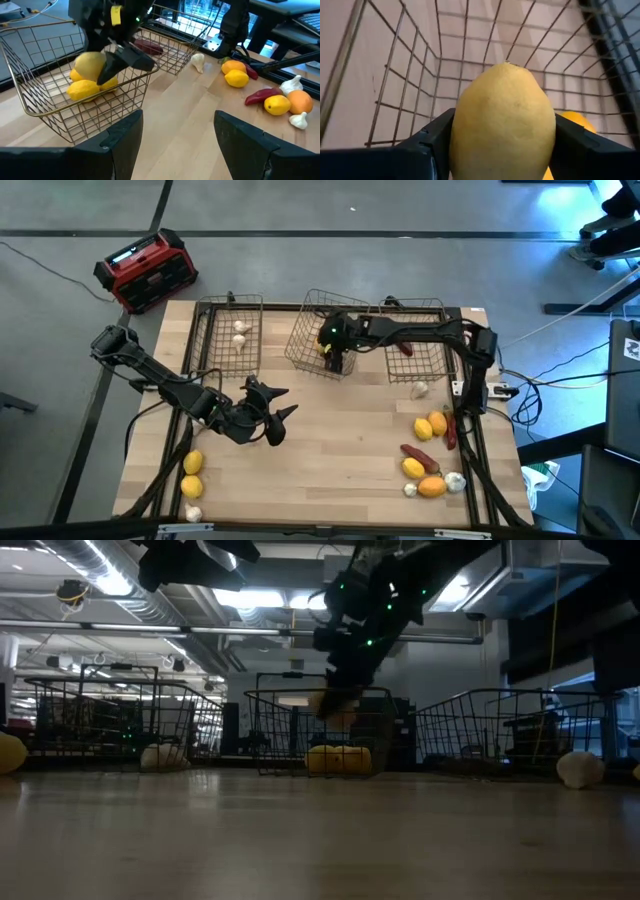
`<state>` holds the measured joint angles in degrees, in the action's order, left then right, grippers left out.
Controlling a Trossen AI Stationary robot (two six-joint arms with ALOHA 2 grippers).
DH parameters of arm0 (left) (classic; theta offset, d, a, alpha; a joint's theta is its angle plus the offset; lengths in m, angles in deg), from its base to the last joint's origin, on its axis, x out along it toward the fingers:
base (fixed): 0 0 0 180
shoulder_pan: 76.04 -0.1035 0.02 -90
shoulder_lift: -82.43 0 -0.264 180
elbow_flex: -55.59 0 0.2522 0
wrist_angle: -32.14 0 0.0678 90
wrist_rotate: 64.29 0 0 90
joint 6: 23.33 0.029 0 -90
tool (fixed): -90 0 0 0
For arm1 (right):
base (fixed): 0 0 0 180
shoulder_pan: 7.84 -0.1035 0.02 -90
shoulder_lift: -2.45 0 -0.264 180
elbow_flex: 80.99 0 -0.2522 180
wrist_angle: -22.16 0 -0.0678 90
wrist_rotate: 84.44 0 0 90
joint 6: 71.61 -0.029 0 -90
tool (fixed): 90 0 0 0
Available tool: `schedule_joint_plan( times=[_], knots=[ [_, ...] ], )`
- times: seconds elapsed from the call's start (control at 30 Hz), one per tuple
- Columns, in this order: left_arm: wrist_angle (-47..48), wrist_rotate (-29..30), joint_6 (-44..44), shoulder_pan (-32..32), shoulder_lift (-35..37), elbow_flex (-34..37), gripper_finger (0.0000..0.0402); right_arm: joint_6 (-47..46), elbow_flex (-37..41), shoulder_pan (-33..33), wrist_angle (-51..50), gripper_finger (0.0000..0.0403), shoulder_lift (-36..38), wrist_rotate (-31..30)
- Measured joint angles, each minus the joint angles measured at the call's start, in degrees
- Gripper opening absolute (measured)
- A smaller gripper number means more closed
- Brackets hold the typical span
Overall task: Sort produce into baskets
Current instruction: Put the lemon into the middle wire basket
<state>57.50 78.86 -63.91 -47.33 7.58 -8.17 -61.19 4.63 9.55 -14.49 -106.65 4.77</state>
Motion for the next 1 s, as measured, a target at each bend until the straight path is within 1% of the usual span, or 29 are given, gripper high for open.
schedule_joint_plan(
  times=[0.23, 0.47, 0.63, 0.87, 1.0],
  knots=[
    [-0.1, 0.0, 0.0, 0.0, 0.0, 0.0, 0.0241, -0.6, -0.2, -0.1, 0.3, 0.0234, -2.0, 2.5],
    [-0.2, 0.0, 0.0, 0.0, 0.0, 0.0, 0.0241, -0.6, -0.2, 0.3, 0.2, 0.0234, -2.4, 2.9],
    [-0.2, 0.0, 0.0, 0.0, 0.0, 0.0, 0.0241, -2.9, 0.0, 1.1, 1.1, 0.0234, -2.0, 3.1],
    [-0.2, 0.0, 0.0, 0.0, 0.0, 0.0, 0.0241, -2.7, 0.1, 1.9, 2.2, 0.0234, 0.8, -2.2],
    [-0.2, 0.0, -0.1, 0.0, 0.0, 0.0, 0.0241, -2.7, 0.1, 4.6, 1.3, 0.0234, 0.5, -1.2]
  ],
)
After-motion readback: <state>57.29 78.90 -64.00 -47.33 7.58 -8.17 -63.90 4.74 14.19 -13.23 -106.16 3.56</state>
